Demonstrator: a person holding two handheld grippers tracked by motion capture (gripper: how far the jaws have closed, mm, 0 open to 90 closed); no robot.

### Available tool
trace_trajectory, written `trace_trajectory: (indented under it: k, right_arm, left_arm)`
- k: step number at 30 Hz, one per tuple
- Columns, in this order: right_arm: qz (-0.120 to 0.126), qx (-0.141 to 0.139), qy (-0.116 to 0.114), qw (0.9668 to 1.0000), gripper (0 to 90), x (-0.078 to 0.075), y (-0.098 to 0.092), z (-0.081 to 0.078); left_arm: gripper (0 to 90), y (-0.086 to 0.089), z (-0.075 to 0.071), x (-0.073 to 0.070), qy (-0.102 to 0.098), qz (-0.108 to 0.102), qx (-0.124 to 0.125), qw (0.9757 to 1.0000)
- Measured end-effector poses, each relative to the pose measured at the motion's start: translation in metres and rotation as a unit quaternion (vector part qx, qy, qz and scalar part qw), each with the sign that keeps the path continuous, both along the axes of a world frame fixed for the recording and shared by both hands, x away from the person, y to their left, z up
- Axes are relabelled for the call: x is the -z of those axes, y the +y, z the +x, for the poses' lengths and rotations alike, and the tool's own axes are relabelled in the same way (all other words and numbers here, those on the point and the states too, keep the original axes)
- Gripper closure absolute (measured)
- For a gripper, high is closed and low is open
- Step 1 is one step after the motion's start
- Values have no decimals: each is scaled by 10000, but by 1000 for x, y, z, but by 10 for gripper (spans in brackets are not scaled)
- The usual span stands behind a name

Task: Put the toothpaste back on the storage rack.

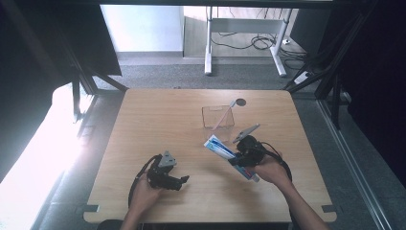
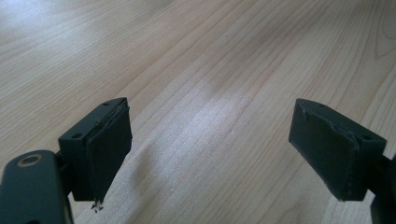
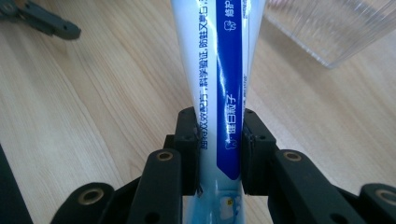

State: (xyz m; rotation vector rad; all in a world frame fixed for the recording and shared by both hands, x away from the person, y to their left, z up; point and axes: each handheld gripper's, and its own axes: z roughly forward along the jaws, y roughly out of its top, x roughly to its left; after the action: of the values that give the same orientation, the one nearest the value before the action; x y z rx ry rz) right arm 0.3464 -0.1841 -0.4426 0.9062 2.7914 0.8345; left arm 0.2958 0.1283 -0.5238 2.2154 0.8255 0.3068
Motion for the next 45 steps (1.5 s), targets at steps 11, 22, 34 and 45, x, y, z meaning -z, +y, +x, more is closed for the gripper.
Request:
trace_trajectory:
  k: [11,22,34,45]
  right_arm:
    - [358,108,-359,9987,724,-21,-9,2]
    - [685,342,-580,9954,724,-31,-9,14]
    - [992,583,-864,9896,724,-44,-7,32]
    - [1198,690,-1149,9837,725,-53,-3,47]
  left_arm:
    - [135,6,0,-2,-12,-51,-64,10000]
    - [133,6,1,1,139,-183,-16,9997]
    - [133,5,1,1,141,-199,54,9997]
    - [133,5,1,2,157,-197,65,9997]
